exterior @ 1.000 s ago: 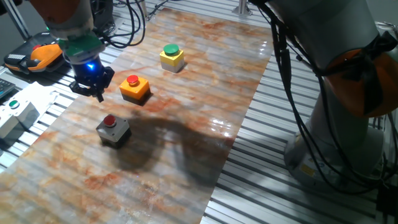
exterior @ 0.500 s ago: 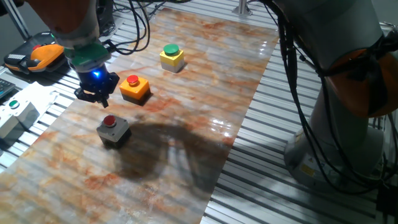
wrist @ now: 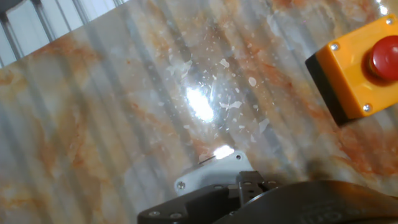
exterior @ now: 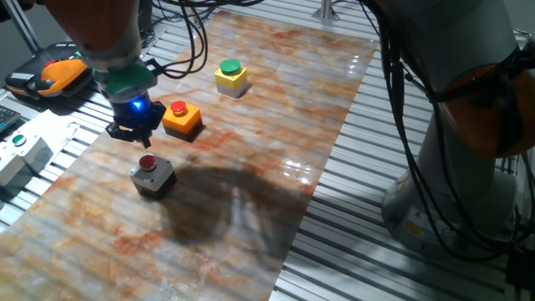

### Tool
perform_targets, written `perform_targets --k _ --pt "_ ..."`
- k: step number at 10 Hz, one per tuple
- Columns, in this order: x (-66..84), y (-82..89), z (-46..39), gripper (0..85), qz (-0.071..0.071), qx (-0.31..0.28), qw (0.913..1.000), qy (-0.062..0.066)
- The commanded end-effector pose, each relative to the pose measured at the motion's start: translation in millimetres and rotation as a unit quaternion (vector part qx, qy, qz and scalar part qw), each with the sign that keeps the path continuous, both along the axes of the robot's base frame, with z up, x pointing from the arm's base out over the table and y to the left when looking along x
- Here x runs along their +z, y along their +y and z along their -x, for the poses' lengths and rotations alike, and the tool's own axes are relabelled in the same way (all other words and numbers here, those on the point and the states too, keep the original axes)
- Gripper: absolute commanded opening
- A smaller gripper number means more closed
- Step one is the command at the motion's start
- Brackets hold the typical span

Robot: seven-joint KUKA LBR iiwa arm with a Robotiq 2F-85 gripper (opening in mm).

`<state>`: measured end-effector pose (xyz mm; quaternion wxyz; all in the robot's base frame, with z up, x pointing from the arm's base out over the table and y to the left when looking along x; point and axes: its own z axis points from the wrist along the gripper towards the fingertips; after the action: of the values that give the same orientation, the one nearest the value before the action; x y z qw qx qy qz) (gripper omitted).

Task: Press three buttons from left to right in sequence

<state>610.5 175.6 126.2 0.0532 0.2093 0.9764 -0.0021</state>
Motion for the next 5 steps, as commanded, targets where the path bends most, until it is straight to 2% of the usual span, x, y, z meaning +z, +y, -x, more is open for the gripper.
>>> perform_targets --k 1,5 --pt "-0.8 1.1 0.8 0.0 -0.001 -0.001 1.0 0.0" --pt "-5.9 10.8 5.5 0.0 0.005 -0.008 1.0 -0.003"
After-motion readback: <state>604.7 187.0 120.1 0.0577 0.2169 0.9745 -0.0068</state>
